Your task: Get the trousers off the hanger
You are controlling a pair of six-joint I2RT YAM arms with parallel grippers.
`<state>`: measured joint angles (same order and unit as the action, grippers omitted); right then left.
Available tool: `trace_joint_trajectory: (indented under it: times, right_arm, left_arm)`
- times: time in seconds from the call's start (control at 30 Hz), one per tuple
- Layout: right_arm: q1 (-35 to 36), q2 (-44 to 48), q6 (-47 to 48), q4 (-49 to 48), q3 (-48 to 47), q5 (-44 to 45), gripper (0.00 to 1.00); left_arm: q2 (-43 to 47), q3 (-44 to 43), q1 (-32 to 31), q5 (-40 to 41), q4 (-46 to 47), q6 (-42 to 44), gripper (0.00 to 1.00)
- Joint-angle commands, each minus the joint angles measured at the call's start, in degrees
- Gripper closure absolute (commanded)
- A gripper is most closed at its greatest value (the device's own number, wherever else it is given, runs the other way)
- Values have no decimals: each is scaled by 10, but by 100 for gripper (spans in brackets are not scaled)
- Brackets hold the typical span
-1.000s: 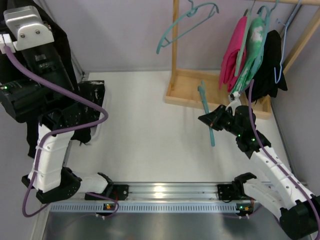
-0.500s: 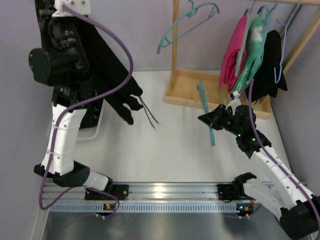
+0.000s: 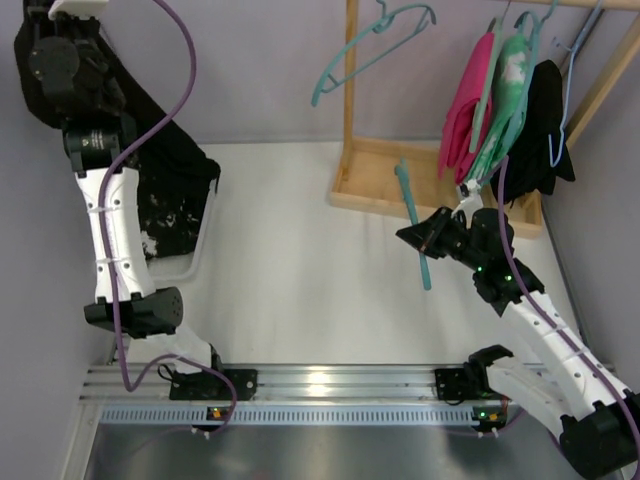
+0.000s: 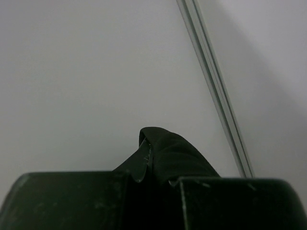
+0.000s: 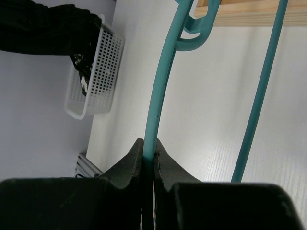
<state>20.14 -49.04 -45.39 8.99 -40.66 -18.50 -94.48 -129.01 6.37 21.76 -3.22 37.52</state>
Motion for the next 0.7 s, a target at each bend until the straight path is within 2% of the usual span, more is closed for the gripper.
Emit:
trace_joint_trajectory:
  times: [0.0,0.2,0.33,0.67]
  right_arm:
    - [10,1,9,-30,-29,-2,100]
    - [10,3,14,-30,-30,-7,100]
    - [10,1,15,-28,-29,-8,100]
    - [11,-8,13,-32,-35,-9,100]
  left_arm:
    - [40,-56,38,-34,95,-33,100]
    - [31,-56,164,-64,103,-96,100]
    - [24,-50,221,-84,100,-129,100]
    - [62,60,257,-109,153,-133,100]
